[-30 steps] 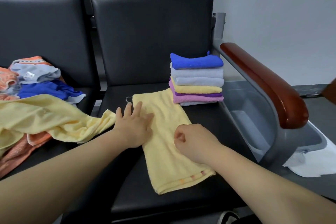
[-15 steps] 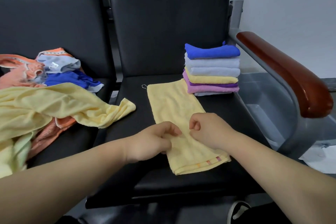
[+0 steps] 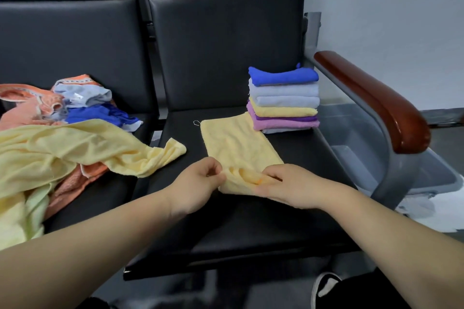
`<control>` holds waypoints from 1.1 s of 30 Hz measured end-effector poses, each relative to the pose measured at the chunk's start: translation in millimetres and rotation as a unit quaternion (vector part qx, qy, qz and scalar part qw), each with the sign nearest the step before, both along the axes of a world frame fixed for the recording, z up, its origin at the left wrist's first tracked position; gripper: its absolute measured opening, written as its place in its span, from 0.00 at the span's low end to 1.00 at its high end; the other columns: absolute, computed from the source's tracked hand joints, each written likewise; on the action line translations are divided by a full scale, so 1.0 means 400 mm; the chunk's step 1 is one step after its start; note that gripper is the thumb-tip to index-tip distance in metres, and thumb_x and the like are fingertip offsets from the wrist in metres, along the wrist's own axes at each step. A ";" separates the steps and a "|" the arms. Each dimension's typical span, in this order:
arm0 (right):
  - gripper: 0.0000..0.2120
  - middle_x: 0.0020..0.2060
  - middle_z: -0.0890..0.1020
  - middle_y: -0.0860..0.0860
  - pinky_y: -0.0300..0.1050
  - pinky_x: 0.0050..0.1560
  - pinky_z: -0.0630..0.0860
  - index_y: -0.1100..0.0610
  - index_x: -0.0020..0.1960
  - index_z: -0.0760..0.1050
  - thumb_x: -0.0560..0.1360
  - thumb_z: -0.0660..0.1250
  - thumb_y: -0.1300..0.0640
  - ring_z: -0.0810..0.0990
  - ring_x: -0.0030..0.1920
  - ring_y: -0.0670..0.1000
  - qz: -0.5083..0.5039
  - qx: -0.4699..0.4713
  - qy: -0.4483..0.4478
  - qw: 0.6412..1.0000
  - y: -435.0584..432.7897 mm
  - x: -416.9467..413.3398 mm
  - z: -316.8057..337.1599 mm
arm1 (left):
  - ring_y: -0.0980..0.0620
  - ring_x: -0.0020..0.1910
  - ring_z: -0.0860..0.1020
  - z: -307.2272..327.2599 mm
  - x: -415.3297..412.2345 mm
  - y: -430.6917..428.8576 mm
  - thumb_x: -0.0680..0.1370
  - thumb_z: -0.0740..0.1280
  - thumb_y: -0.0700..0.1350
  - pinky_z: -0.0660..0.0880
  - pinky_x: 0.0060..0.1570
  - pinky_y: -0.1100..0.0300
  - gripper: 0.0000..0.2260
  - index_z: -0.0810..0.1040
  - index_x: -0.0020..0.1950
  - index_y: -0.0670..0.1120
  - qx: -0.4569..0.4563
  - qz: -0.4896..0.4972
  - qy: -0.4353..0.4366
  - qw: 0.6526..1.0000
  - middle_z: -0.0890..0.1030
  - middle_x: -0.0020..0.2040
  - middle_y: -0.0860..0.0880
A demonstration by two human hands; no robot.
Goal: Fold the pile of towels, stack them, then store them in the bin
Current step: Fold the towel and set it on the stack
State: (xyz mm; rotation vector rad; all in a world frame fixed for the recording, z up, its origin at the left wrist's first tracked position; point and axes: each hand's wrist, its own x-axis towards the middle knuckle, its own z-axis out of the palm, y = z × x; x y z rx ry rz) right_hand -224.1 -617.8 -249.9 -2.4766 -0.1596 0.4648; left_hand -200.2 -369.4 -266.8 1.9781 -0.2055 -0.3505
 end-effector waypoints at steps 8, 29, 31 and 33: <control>0.10 0.44 0.74 0.45 0.46 0.43 0.74 0.49 0.48 0.72 0.70 0.71 0.52 0.75 0.44 0.49 0.027 -0.091 -0.065 0.993 0.026 -0.022 0.007 | 0.47 0.43 0.75 0.021 -0.003 -0.007 0.82 0.66 0.42 0.72 0.45 0.52 0.06 0.74 0.45 0.47 -0.049 0.042 0.013 0.998 0.78 0.42 0.46; 0.10 0.55 0.85 0.54 0.48 0.51 0.76 0.50 0.58 0.81 0.78 0.73 0.59 0.83 0.53 0.52 -0.190 0.295 0.099 0.931 0.007 0.067 0.059 | 0.52 0.30 0.65 0.078 0.018 0.054 0.78 0.59 0.30 0.61 0.30 0.56 0.14 0.72 0.52 0.49 -0.059 0.085 -0.028 0.994 0.69 0.34 0.47; 0.08 0.53 0.87 0.54 0.50 0.52 0.78 0.54 0.58 0.81 0.79 0.73 0.58 0.85 0.52 0.53 -0.206 0.342 0.136 0.907 0.014 0.076 0.061 | 0.56 0.27 0.66 0.082 0.020 0.053 0.77 0.55 0.26 0.61 0.27 0.61 0.17 0.75 0.49 0.46 -0.070 0.076 -0.014 0.995 0.72 0.32 0.49; 0.11 0.54 0.87 0.55 0.52 0.53 0.80 0.56 0.61 0.79 0.79 0.72 0.60 0.86 0.54 0.54 -0.190 0.386 0.172 0.886 0.021 0.080 0.069 | 0.58 0.25 0.68 0.079 0.026 0.054 0.75 0.53 0.23 0.63 0.25 0.64 0.19 0.76 0.44 0.44 -0.074 0.097 -0.007 0.992 0.74 0.32 0.50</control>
